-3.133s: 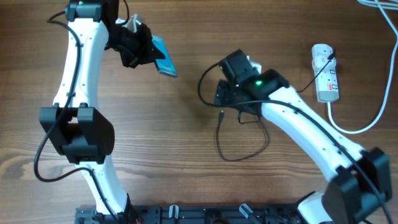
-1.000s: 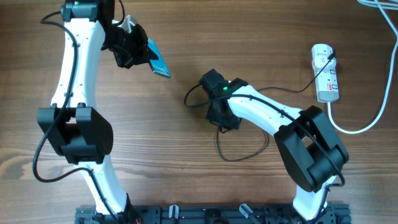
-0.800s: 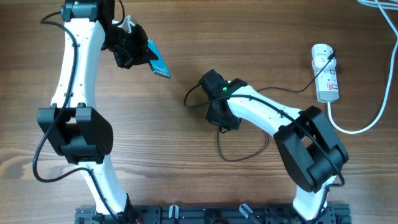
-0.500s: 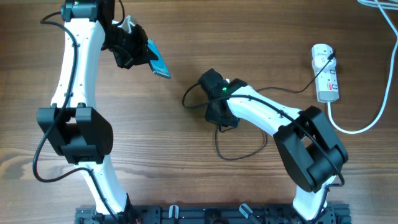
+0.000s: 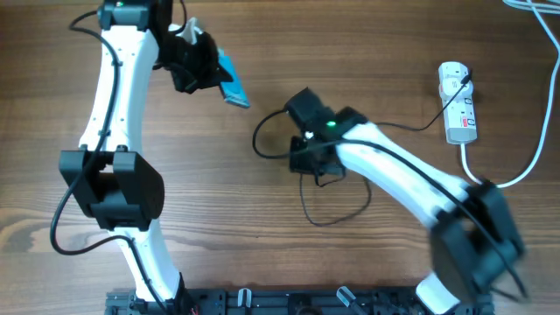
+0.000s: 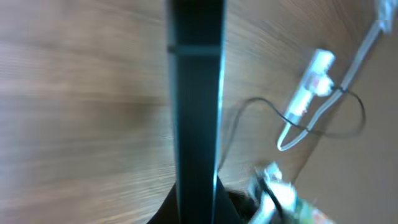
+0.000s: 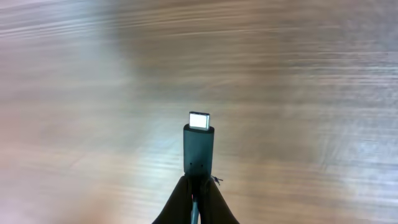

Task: Plug charger to phone and switch on socket
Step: 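Grasp the black USB-C cable end with the right gripper, then lift the cable plug toward the phone's bottom port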

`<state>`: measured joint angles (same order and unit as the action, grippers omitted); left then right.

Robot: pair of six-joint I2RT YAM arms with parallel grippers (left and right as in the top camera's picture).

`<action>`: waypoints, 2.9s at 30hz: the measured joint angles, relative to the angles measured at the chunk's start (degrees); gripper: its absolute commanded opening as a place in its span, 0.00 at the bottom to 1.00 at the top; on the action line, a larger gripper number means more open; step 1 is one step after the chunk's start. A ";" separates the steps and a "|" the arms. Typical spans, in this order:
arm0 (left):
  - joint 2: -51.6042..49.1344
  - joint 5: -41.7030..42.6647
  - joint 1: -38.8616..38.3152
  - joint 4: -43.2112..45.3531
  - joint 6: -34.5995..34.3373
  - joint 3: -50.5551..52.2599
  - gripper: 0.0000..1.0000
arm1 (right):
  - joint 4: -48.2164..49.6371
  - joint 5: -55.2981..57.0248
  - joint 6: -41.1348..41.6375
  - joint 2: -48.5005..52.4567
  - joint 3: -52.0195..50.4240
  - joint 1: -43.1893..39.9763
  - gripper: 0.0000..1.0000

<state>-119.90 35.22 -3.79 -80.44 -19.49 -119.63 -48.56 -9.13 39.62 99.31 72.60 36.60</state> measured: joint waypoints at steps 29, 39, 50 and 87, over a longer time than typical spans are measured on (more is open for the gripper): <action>0.00 25.68 -10.82 7.15 14.56 0.00 0.04 | 3.43 -10.86 -6.01 -20.90 1.01 0.02 0.04; 0.00 25.68 -10.82 4.59 17.46 0.00 0.04 | 4.52 -4.70 -4.26 -20.87 1.01 0.00 0.05; 0.00 25.53 -10.82 4.35 17.94 0.00 0.04 | 4.52 -3.91 -3.85 -20.63 1.01 -0.81 0.04; 0.00 25.57 -10.82 3.28 17.94 0.00 0.04 | 5.40 -6.34 -1.22 -20.22 1.01 -0.81 0.04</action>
<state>-119.90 60.80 -14.61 -77.17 -1.54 -119.63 -43.16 -15.46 38.39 79.09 73.60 35.79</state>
